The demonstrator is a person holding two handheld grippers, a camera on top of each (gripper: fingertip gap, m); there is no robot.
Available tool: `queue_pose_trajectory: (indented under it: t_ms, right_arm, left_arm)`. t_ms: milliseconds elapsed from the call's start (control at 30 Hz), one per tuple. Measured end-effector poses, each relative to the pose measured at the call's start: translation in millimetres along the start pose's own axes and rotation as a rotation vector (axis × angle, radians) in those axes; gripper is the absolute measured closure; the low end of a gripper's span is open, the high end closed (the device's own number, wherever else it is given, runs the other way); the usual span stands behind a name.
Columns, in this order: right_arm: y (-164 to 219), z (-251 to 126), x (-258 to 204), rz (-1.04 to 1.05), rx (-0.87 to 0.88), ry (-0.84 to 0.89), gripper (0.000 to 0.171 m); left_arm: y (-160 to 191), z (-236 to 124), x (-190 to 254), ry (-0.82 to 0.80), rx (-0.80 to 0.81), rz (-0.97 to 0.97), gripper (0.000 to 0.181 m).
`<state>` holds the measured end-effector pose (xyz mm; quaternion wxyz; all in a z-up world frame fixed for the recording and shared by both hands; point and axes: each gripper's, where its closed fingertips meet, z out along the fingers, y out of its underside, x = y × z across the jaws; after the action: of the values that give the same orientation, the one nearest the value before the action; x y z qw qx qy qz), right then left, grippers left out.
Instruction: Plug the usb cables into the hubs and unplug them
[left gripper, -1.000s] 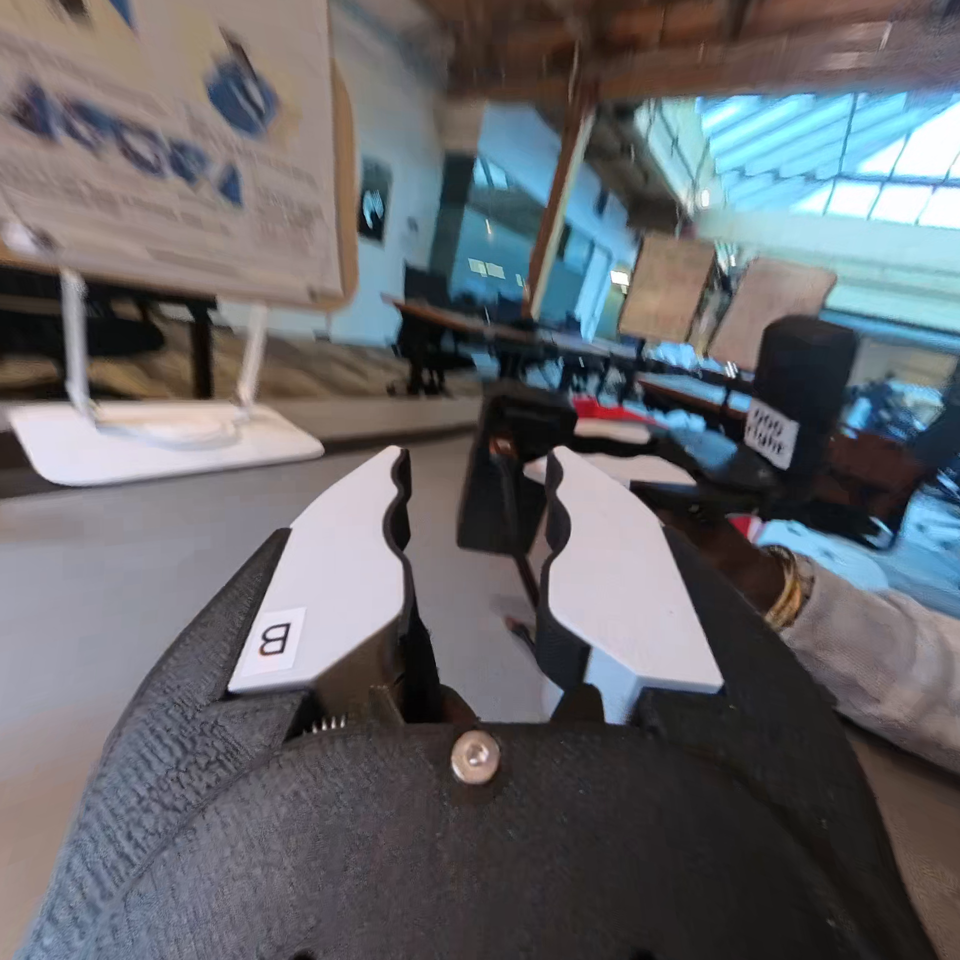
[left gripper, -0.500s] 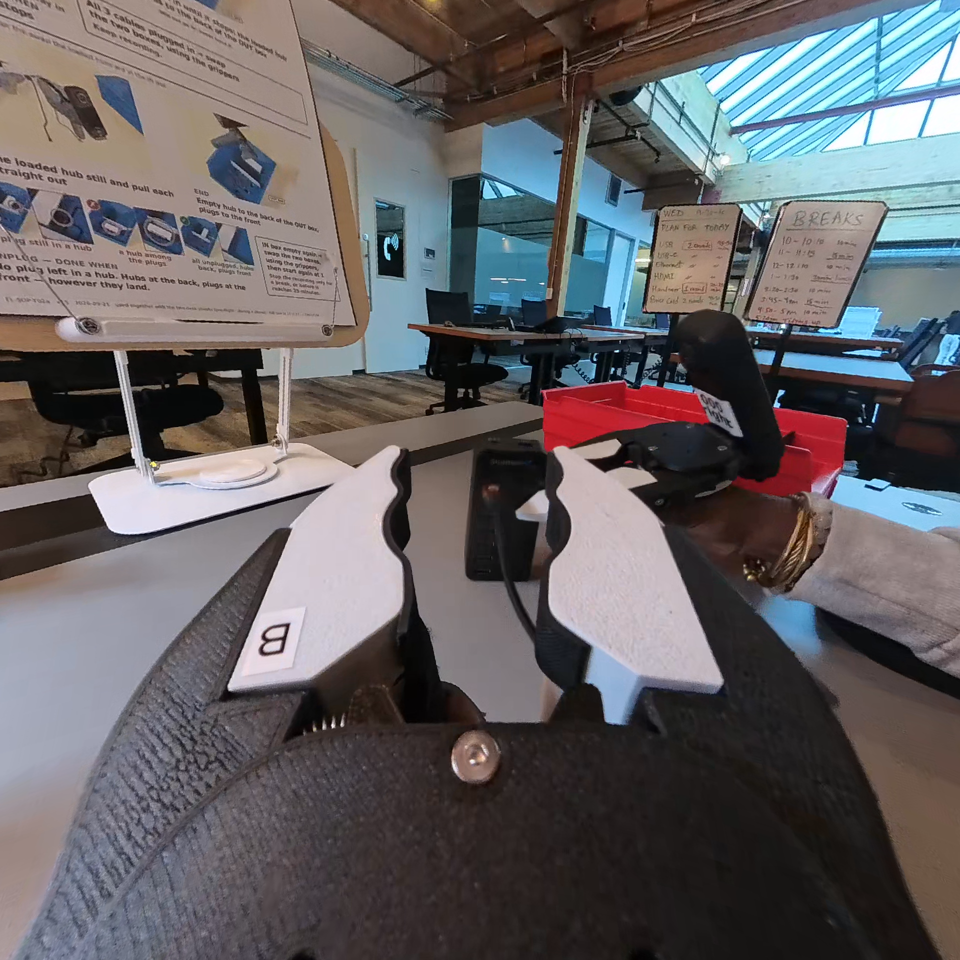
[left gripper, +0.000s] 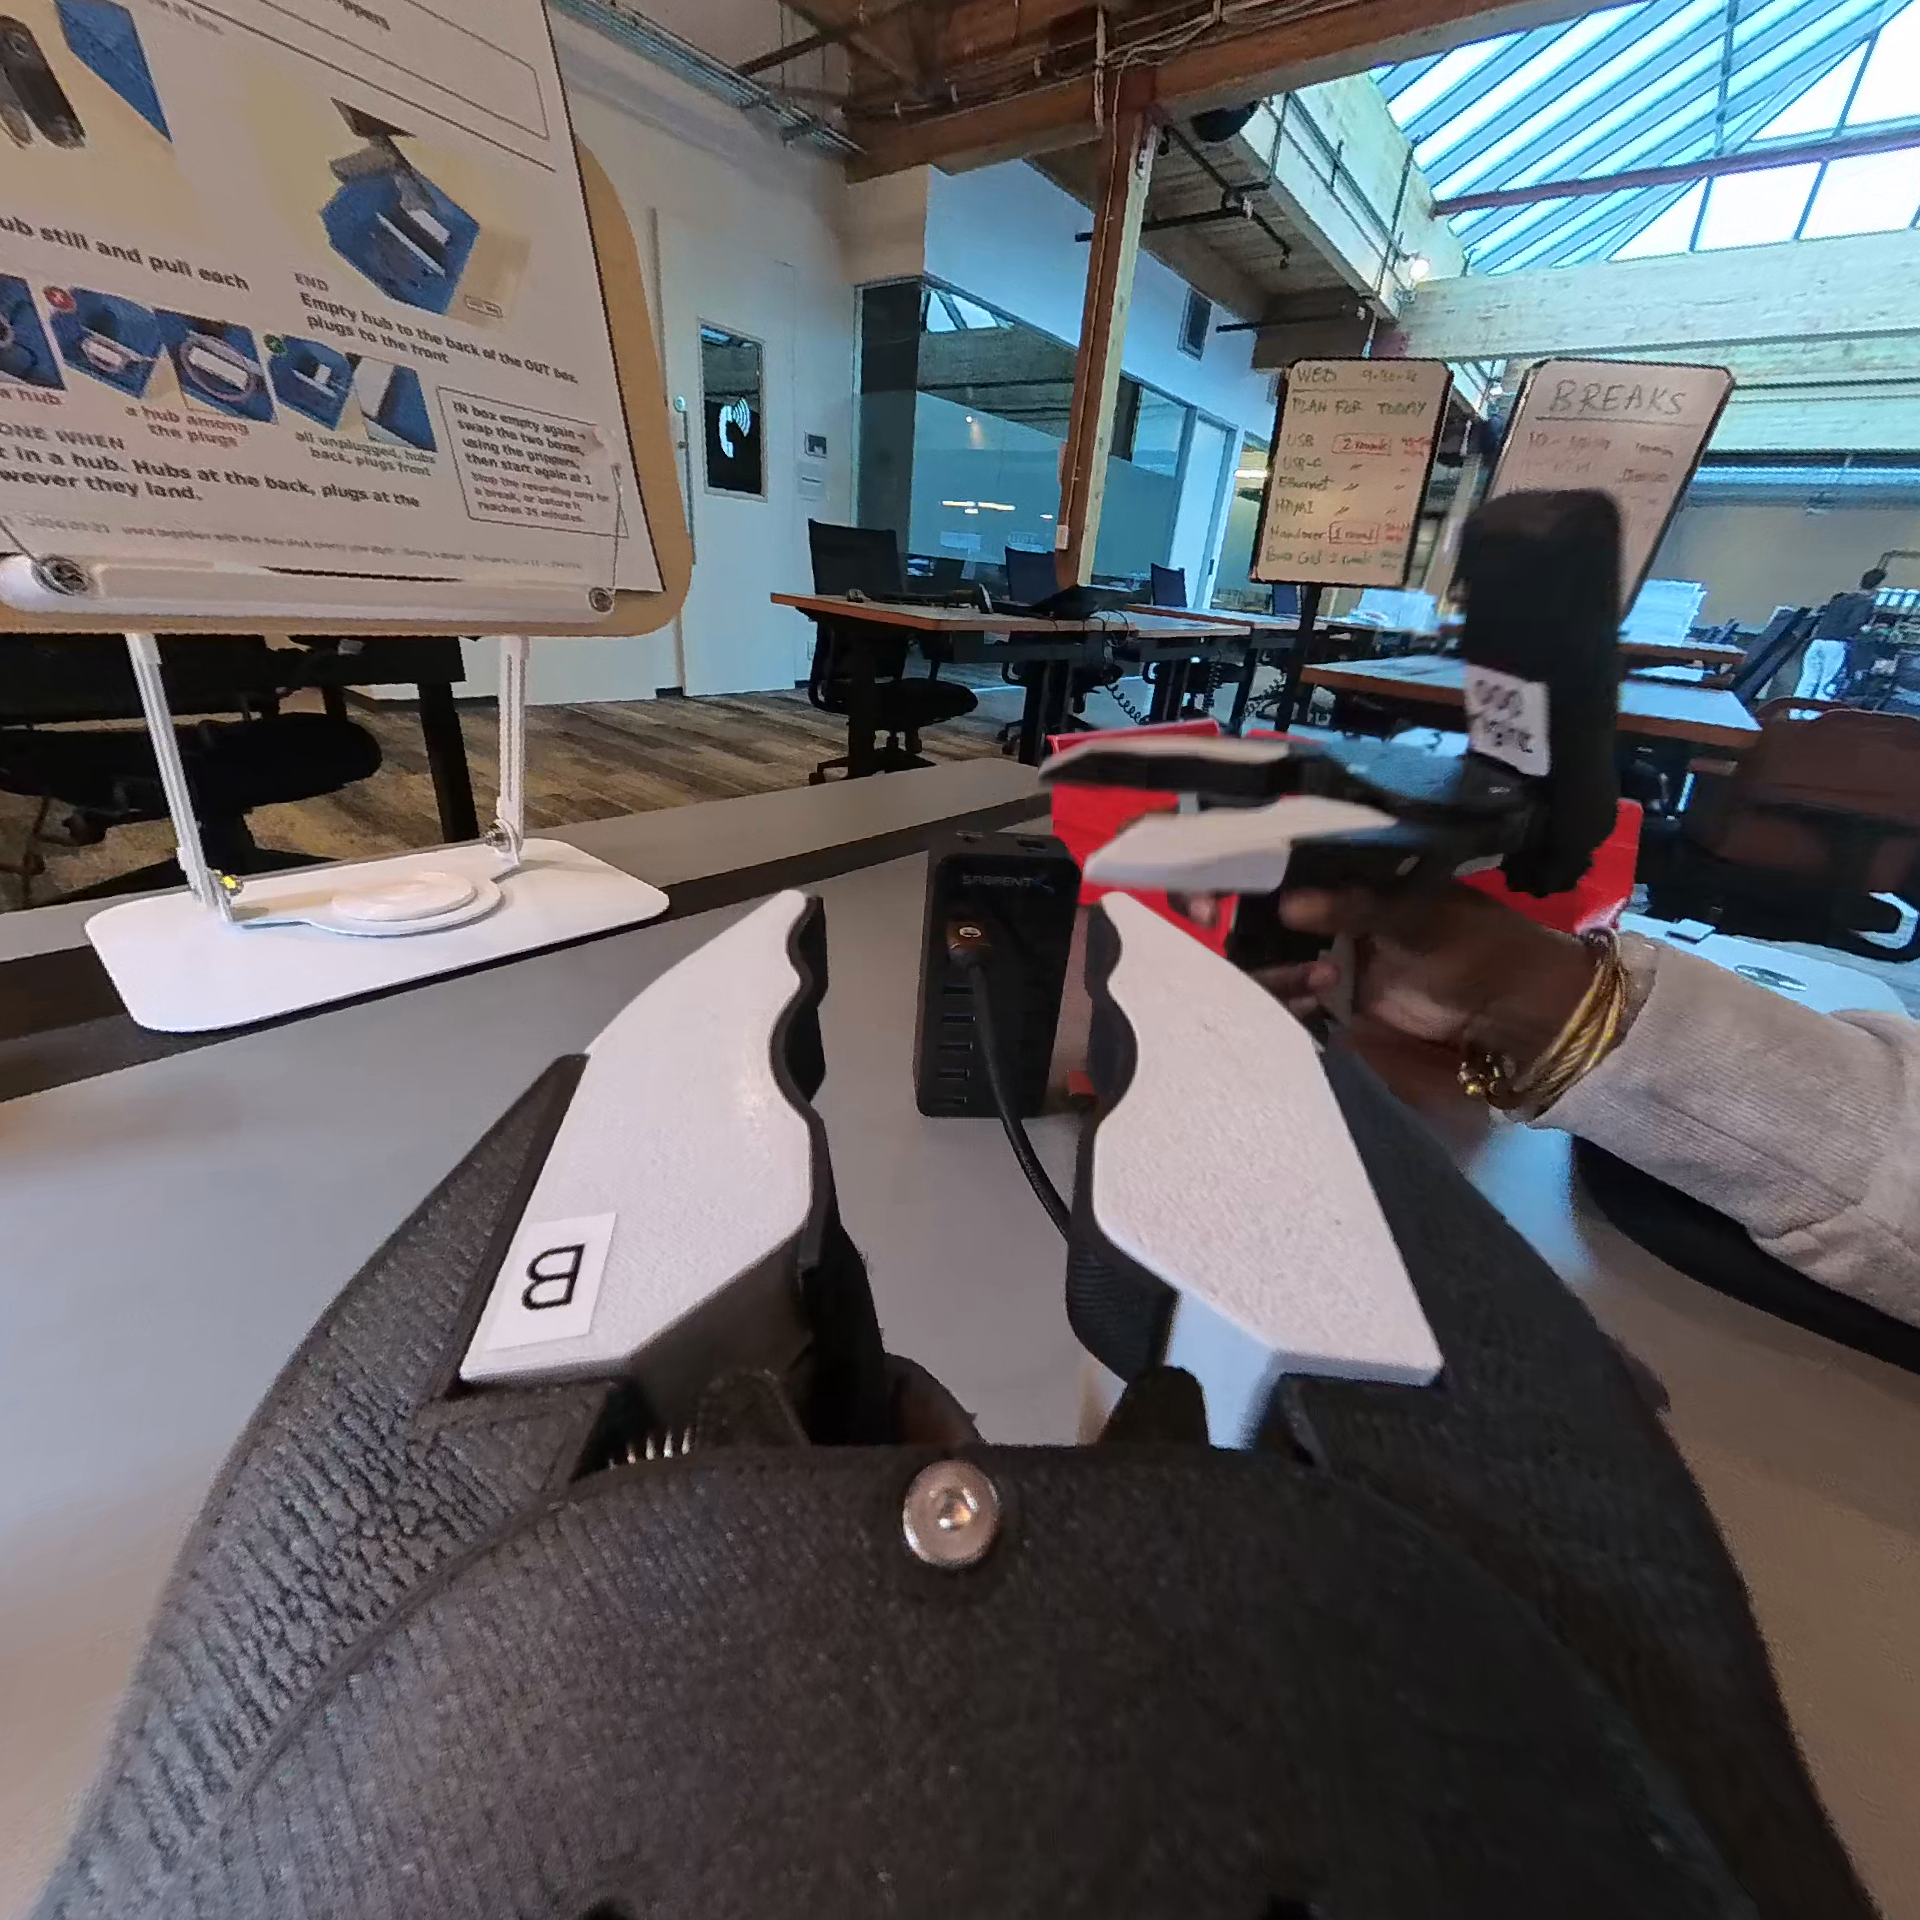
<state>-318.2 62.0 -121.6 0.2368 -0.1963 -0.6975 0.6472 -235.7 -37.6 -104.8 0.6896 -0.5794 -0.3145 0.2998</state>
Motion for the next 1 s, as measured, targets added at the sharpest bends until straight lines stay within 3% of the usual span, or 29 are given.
queue_pose_trajectory:
  t_ms: [133, 300, 433, 500, 567, 700, 867, 1000]
  right_arm:
    - [-48.0, -22.8, 9.2, -0.026, 0.329, 0.111, 0.073]
    - [-61.6, -35.7, 18.4, -0.019, 0.422, 0.169, 0.072]
    - [-65.9, -45.0, 30.8, 0.025, 0.468, 0.215, 0.073]
    - [-68.5, -48.6, 33.9, 0.060, 0.492, 0.216, 0.075]
    - [-70.3, -50.0, 33.4, 0.062, 0.503, 0.213, 0.077]
    - [-69.8, -47.6, 27.7, 0.026, 0.490, 0.206, 0.078]
    - [-65.9, -41.6, 19.8, -0.014, 0.462, 0.186, 0.079]
    - [-65.2, -39.2, 14.4, -0.035, 0.454, 0.167, 0.080]
  left_arm:
    - [1.6, 0.5, 4.7, 0.021, -0.041, 0.005, 0.133]
    - [-44.9, -12.0, 25.0, 0.139, 0.014, -0.087, 0.133]
    - [-113.3, -66.4, 53.6, 0.393, 0.031, -0.212, 0.135]
    - [-131.4, -101.4, 41.0, 0.390, -0.038, -0.198, 0.138]
    - [-123.1, -136.7, 8.0, 0.275, -0.233, -0.095, 0.139]
    - [-72.7, -222.0, -81.2, -0.093, -0.772, 0.032, 0.139]
    - [-12.8, -305.0, -125.8, -0.252, -1.320, 0.093, 0.139]
    - [16.3, -284.1, -135.8, -0.261, -1.335, 0.133, 0.139]
